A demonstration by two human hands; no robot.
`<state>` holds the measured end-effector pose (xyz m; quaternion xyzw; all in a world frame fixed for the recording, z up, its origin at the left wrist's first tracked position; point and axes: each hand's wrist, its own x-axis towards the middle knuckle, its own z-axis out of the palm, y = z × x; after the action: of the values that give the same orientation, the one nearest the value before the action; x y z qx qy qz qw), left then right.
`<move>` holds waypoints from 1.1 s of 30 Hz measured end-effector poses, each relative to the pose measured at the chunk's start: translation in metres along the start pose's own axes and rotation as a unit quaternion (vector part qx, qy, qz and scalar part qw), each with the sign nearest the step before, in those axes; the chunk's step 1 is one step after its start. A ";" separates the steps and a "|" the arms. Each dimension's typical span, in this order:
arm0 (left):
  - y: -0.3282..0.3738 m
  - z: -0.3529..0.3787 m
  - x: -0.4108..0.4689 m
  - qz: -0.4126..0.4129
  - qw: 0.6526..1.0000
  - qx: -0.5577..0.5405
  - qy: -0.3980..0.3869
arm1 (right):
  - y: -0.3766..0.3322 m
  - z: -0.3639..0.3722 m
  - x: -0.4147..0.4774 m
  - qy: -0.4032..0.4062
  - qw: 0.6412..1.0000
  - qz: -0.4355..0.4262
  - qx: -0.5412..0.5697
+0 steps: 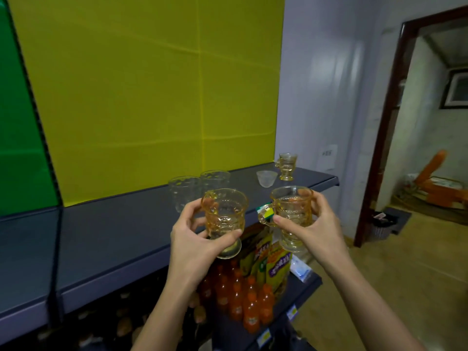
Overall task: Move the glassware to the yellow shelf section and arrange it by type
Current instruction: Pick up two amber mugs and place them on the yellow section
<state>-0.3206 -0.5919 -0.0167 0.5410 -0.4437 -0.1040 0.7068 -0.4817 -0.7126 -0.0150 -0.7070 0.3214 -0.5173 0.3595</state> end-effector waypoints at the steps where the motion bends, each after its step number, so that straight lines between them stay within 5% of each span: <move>1: -0.003 0.012 0.004 0.003 1.000 -0.001 -0.005 | 0.006 -0.007 0.007 0.002 1.000 0.003 0.006; 20: -0.103 0.244 0.176 0.010 0.999 -0.014 -0.036 | 0.136 -0.091 0.236 0.050 0.999 0.011 0.001; 33: -0.157 0.326 0.244 0.013 0.993 0.096 0.067 | 0.233 -0.088 0.376 -0.053 0.996 0.016 0.065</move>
<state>-0.3665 -1.0256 -0.0194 0.6067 -0.4099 -0.0154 0.6809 -0.4885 -1.1630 -0.0049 -0.7035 0.2791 -0.4928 0.4293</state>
